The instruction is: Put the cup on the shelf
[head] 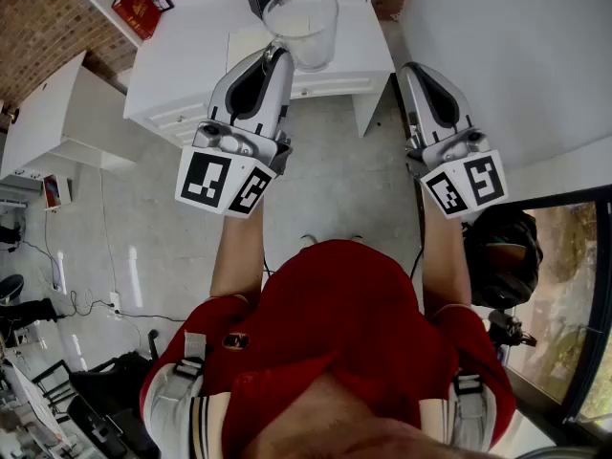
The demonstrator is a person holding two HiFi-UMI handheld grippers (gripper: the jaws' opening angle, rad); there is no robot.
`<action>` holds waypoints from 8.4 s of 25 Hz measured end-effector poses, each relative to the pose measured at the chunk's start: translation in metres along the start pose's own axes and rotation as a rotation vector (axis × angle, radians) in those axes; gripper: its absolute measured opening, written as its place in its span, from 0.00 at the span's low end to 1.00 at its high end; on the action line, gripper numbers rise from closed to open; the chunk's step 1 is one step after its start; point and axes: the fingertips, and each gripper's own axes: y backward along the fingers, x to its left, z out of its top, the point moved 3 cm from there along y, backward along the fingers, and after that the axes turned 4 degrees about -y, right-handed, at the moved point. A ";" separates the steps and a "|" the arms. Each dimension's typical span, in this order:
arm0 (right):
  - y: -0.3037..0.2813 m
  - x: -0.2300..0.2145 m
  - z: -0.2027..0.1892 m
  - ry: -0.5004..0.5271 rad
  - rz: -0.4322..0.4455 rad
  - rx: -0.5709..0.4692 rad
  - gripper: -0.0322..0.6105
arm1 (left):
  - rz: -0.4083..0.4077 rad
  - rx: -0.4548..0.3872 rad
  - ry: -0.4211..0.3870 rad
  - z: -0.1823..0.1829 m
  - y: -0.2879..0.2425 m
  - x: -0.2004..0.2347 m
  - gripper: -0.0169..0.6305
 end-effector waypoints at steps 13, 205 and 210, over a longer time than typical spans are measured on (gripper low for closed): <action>-0.036 0.044 -0.013 -0.012 -0.022 -0.012 0.05 | -0.020 -0.019 0.015 0.007 0.034 0.051 0.08; -0.294 -0.335 -0.092 -0.048 0.036 -0.037 0.05 | -0.192 0.095 -0.018 -0.187 -0.401 0.182 0.04; -0.292 -0.335 -0.093 -0.049 0.035 -0.037 0.05 | -0.192 0.098 -0.015 -0.189 -0.399 0.181 0.04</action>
